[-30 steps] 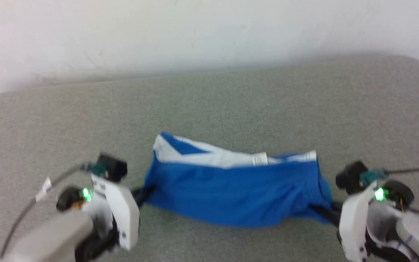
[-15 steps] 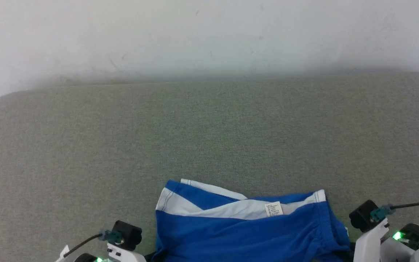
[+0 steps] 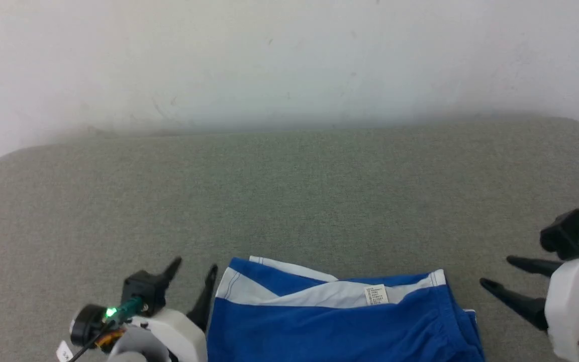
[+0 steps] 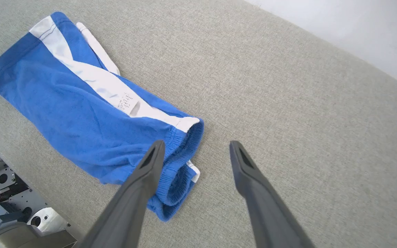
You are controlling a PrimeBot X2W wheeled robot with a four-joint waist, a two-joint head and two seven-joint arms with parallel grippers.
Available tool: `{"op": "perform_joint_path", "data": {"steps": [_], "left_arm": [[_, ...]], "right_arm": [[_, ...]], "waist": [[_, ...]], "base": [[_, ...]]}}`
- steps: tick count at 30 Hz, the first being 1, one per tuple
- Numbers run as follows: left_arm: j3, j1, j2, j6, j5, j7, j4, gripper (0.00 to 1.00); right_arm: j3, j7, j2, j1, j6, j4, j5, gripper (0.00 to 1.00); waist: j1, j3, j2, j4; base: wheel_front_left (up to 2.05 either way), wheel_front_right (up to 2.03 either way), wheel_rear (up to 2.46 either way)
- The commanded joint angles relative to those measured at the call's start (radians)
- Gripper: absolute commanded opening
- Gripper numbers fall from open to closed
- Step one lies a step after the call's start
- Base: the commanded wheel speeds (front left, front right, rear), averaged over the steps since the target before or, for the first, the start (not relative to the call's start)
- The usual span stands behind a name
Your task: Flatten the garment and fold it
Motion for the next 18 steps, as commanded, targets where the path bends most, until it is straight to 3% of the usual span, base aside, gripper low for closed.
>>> {"op": "perform_joint_path", "data": {"steps": [1,6,9,11,18], "left_arm": [[0.058,0.027,-0.008,0.037,0.059,-0.005,-0.022,1.00],[0.279,0.121,-0.068,0.148,0.295,-0.006,-0.113,1.00],[0.395,0.186,-0.112,0.186,0.429,-0.006,-0.157,1.00],[0.447,0.226,-0.130,0.200,0.521,-0.006,-0.171,1.00],[0.600,0.326,-0.221,0.216,0.678,-0.007,-0.226,1.00]], "right_arm": [[-0.037,0.034,-0.004,0.013,-0.002,-0.035,0.013,1.00],[-0.140,0.156,0.033,0.015,-0.002,-0.049,-0.015,1.00],[-0.167,0.240,0.079,0.027,-0.002,-0.022,-0.030,1.00],[-0.174,0.283,0.114,0.032,-0.002,-0.001,-0.042,1.00],[-0.160,0.358,0.218,0.055,-0.002,0.073,-0.079,1.00]], "waist": [[0.0001,0.002,-0.0001,0.004],[0.0001,0.016,-0.0001,0.015],[0.0001,0.032,-0.0001,0.026],[0.0001,0.041,-0.0001,0.032],[0.0001,0.073,-0.0001,0.052]], "base": [[0.00,0.00,0.00],[0.00,0.00,0.00],[0.00,0.00,0.00],[0.00,0.00,0.00],[0.00,0.00,0.00]]}}
